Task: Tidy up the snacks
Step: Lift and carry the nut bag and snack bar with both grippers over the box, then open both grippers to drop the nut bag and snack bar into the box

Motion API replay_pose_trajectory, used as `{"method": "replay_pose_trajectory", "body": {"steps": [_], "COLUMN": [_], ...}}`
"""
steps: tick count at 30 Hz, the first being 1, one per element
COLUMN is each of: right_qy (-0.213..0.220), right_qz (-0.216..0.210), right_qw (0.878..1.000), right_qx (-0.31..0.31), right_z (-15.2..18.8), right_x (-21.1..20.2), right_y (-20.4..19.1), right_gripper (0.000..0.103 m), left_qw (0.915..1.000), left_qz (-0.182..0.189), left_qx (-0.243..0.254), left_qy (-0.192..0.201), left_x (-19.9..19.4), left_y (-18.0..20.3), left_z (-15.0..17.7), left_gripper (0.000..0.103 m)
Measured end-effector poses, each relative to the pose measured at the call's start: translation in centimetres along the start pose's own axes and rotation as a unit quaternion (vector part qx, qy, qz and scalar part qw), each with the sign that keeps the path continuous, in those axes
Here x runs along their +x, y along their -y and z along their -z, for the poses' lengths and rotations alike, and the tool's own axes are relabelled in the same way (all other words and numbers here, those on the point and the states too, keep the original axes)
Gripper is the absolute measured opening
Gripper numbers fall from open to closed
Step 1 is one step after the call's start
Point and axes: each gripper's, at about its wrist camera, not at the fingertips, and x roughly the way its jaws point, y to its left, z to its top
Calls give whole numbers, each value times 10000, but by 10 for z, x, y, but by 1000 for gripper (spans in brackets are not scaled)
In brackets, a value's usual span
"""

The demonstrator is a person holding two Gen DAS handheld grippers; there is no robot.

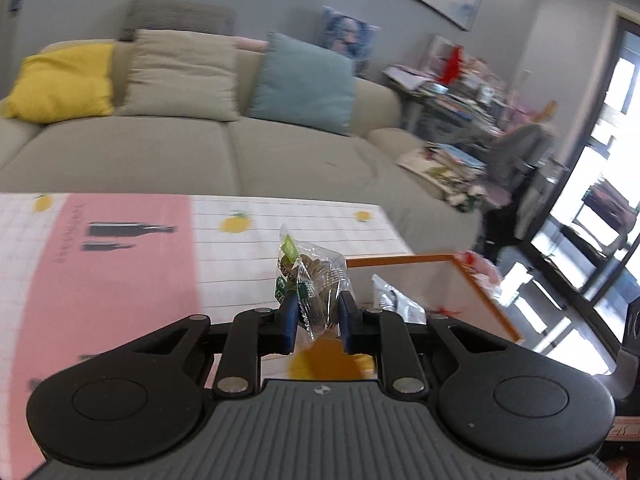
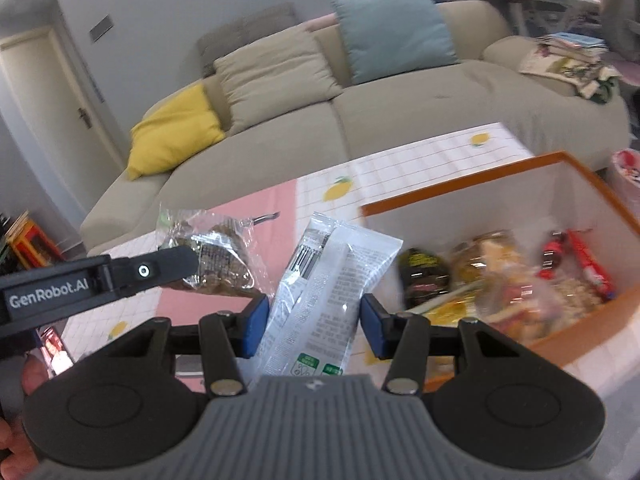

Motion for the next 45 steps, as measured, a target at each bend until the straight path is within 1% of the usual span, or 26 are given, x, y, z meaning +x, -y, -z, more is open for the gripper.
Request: {"method": "replay_pose_trajectory", "body": {"steps": [4,8,11,15,19,22,28,33,39,45], "right_qy": [97,46,4,-136,-341,-597,-1114,-1453,-1685,-1927], "right_qz": [228,526,703,760,868,955,960,1050,1060,1103], "right_qw": [9997,9985,9975,9968,9956,9935,9868,9787,9685,9575], "right_qx": [78,107,124,214,34,-182,-680,-1002,-1496,-1844], "right_z": [-5,-9,-12,-25,-43,-55,-72,-86,-91,-92], "right_x": [-15,-24,-26,-22,-8,9,48,79,108,132], "right_y": [28,58,80,113,138,156,185,205,216,216], "right_gripper": [49,49,49,49,49,49,49,49,49,50], "left_qw": [9989,9963,9936,9892,9837,9801,9737,9667,9611,9555], "left_qz": [283,513,542,602,639,725,826,889,891,818], "left_qx": [347,585,817,1006,1281,1381,1521,1566,1465,1532], "left_qy": [-127,-351,-571,-881,-1084,-1227,-1482,-1816,-2165,-2384], "left_x": [32,57,77,102,124,143,183,221,256,275], "left_y": [35,56,69,81,94,102,116,121,117,117], "left_z": [-4,0,2,5,6,3,-4,-2,-2,2], "left_gripper": [21,21,21,21,21,21,21,21,21,21]}}
